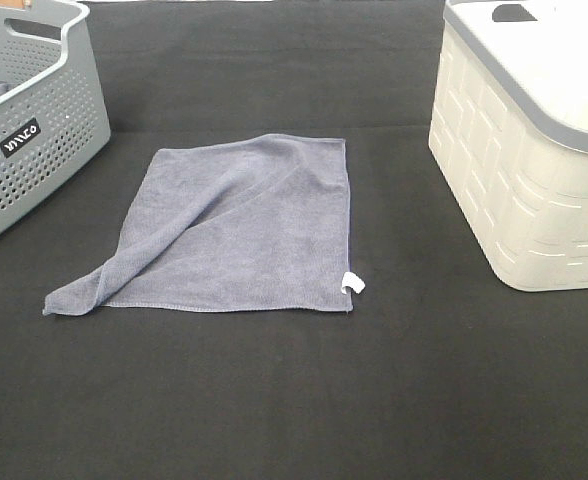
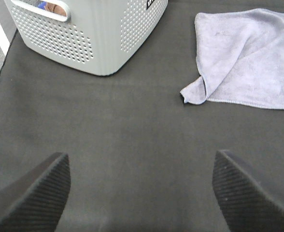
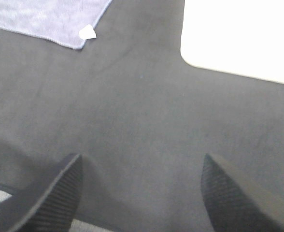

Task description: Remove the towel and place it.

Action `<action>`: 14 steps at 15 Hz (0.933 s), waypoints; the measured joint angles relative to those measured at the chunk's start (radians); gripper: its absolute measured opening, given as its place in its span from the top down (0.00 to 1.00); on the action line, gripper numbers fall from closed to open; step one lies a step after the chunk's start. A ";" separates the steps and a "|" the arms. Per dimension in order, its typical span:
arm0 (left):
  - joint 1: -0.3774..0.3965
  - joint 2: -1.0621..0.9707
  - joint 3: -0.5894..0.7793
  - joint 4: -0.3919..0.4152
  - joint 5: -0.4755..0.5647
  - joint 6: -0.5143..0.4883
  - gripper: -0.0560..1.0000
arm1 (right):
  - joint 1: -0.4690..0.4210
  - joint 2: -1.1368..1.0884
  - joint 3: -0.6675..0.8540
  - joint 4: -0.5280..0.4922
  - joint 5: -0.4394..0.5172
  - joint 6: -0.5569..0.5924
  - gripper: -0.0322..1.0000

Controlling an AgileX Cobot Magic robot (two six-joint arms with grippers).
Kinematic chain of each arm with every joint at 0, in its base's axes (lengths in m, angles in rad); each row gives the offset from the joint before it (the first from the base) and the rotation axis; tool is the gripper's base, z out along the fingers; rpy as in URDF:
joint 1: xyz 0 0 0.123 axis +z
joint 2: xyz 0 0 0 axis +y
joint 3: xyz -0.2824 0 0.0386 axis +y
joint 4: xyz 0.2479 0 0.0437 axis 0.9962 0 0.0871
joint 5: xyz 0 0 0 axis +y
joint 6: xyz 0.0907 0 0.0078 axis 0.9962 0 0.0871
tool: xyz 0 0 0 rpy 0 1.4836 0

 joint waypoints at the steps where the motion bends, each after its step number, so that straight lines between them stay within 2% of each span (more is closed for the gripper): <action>1: 0.000 -0.001 0.004 0.000 -0.020 0.000 0.23 | 0.000 -0.020 0.000 0.001 0.000 -0.004 0.30; 3: 0.000 -0.001 0.025 -0.003 -0.070 0.000 0.23 | 0.000 -0.067 0.001 0.007 0.000 -0.013 0.30; 7: 0.000 -0.001 0.034 -0.007 -0.107 0.003 0.23 | 0.000 -0.166 0.001 0.009 0.000 -0.020 0.30; 9: 0.000 -0.001 0.034 -0.013 -0.110 0.041 0.23 | 0.000 -0.215 0.001 0.011 0.000 -0.021 0.30; 14: 0.000 -0.001 0.042 -0.021 -0.108 0.061 0.23 | 0.000 -0.264 0.001 0.014 0.000 -0.022 0.31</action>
